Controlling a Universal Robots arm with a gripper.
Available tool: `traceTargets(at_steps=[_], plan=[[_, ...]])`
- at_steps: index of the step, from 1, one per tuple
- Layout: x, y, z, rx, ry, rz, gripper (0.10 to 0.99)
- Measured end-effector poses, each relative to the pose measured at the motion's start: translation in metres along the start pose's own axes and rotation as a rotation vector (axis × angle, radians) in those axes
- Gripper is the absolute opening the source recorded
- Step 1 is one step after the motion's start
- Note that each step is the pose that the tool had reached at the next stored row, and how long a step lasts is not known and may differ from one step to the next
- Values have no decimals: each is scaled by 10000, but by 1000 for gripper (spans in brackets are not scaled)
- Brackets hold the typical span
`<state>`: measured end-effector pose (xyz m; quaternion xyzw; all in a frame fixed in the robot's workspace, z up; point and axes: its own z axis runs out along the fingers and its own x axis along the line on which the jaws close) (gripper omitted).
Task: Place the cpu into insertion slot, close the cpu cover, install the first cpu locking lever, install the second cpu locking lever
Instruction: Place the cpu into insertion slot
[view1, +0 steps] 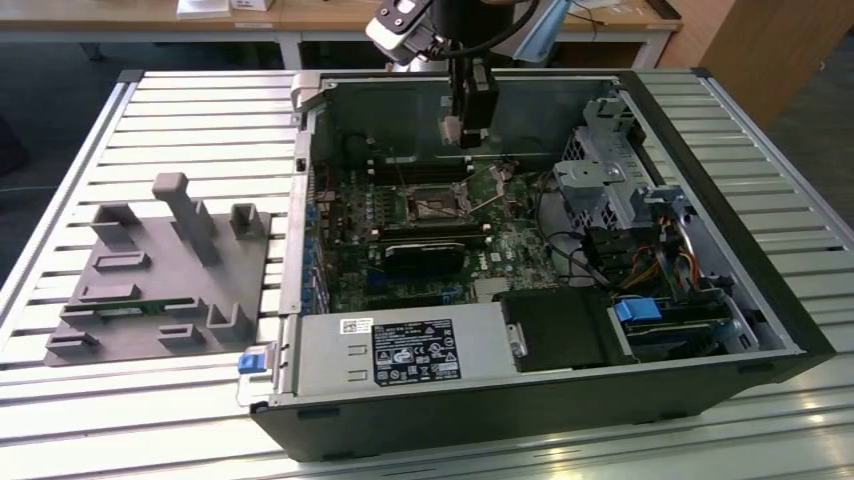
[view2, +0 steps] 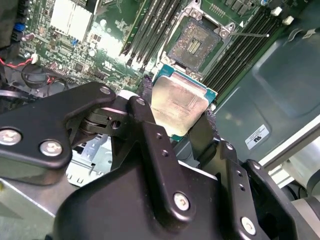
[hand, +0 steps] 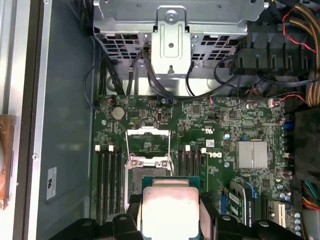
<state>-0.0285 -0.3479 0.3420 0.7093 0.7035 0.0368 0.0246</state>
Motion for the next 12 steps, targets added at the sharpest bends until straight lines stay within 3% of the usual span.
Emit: traceTargets(at_steps=[12], plan=[[-1,-4,35,8,1,0,541]])
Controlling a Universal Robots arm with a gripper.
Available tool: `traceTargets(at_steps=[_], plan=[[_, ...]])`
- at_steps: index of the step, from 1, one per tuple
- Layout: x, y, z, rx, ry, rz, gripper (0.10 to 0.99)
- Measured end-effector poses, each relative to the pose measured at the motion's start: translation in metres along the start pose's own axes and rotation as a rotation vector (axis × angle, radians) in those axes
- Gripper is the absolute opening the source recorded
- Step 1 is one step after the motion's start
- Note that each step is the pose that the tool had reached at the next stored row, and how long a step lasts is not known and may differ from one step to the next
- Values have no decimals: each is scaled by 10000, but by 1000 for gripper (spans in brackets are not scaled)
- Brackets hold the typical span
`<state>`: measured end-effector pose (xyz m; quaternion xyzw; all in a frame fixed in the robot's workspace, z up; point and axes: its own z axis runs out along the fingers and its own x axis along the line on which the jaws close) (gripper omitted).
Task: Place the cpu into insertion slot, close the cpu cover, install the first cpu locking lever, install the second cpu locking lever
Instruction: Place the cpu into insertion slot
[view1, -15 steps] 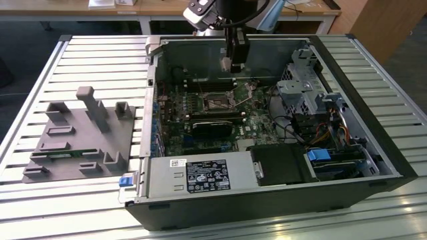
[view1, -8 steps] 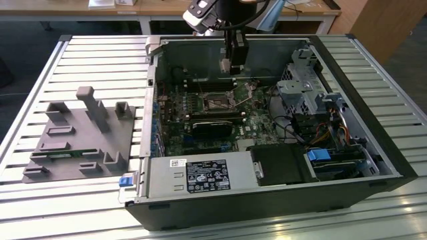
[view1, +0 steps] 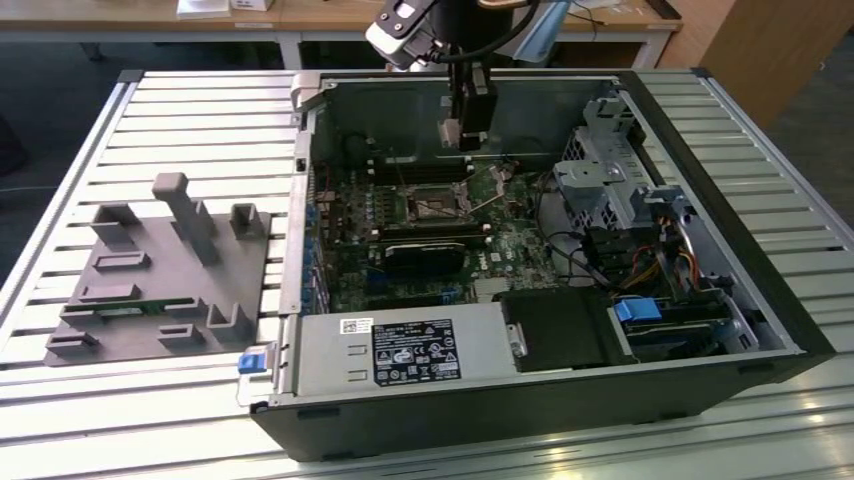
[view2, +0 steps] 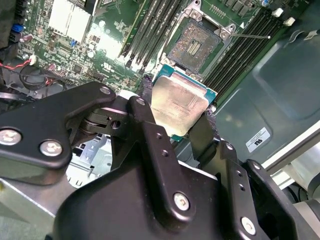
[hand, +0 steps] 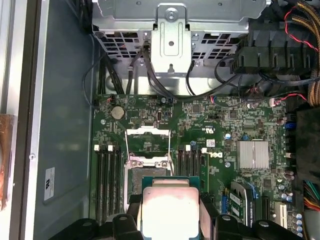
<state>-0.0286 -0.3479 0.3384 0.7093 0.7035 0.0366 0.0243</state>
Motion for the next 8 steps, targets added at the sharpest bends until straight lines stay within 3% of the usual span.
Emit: traceTargets(at_steps=[8], plan=[[0,-2,19,10,0,0,541]])
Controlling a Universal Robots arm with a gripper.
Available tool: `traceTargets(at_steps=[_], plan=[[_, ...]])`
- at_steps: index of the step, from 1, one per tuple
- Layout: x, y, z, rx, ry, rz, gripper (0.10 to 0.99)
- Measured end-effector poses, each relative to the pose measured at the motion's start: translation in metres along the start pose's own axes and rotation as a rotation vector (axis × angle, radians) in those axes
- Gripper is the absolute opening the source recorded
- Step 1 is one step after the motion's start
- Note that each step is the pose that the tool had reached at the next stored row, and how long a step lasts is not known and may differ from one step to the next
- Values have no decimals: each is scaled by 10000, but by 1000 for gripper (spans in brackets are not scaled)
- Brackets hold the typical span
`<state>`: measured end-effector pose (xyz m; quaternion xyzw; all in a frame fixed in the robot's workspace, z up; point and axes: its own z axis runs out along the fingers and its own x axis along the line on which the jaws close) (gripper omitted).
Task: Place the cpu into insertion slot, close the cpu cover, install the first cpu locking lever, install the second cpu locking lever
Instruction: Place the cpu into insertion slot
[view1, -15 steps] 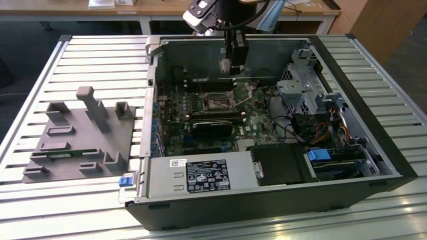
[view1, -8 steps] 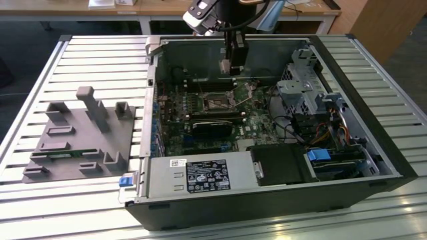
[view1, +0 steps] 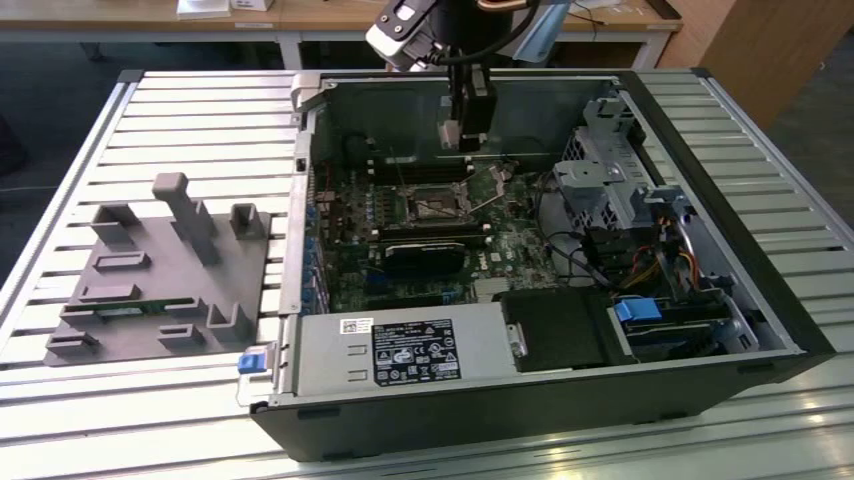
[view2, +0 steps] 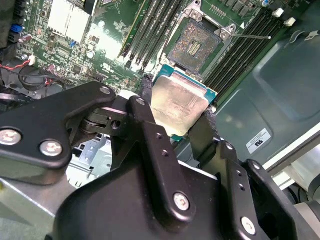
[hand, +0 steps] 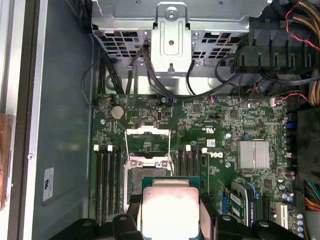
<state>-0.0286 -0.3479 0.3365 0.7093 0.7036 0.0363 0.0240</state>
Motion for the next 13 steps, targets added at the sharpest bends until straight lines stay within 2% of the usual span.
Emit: traceTargets(at_steps=[13], plan=[[-1,-6,65,8,-12,-1,541]])
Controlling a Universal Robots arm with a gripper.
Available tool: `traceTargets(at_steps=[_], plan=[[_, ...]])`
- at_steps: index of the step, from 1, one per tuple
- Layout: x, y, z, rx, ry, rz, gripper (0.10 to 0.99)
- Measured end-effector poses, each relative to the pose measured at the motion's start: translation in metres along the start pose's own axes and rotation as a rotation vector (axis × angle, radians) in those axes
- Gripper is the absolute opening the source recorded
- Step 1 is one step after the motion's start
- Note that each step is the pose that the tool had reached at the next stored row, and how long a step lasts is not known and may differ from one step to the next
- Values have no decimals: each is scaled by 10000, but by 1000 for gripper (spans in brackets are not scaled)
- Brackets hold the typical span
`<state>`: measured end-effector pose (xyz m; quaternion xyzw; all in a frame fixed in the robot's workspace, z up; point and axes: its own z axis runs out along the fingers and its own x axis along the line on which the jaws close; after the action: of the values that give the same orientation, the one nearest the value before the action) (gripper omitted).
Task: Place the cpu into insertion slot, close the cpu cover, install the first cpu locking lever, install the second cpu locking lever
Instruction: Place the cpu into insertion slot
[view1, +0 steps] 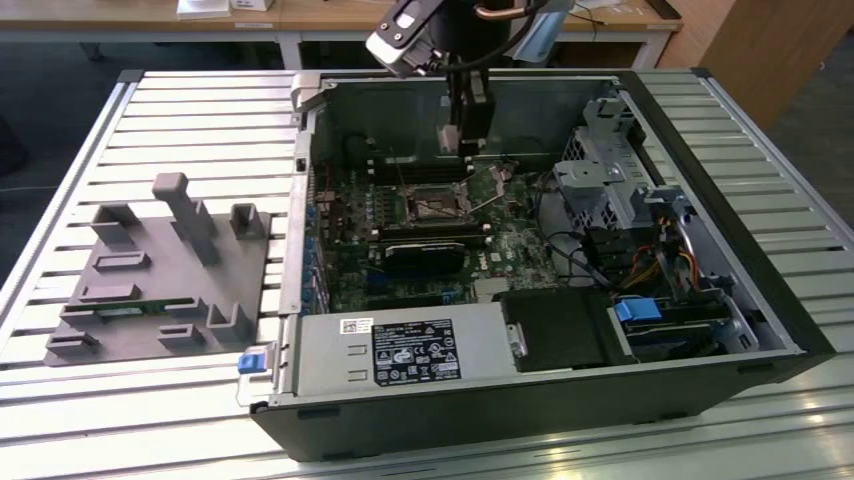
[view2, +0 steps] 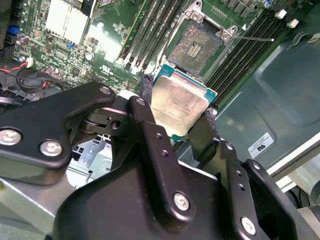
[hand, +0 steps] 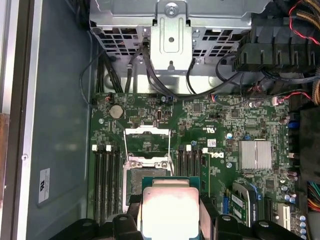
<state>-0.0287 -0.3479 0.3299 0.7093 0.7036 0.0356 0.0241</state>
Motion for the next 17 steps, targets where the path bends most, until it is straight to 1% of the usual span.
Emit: traceTargets(at_steps=[6,14,17], plan=[[-1,-5,56,3,108,-1,541],[-2,-14,168,10,118,-25,541],[-3,-16,198,11,117,-26,541]])
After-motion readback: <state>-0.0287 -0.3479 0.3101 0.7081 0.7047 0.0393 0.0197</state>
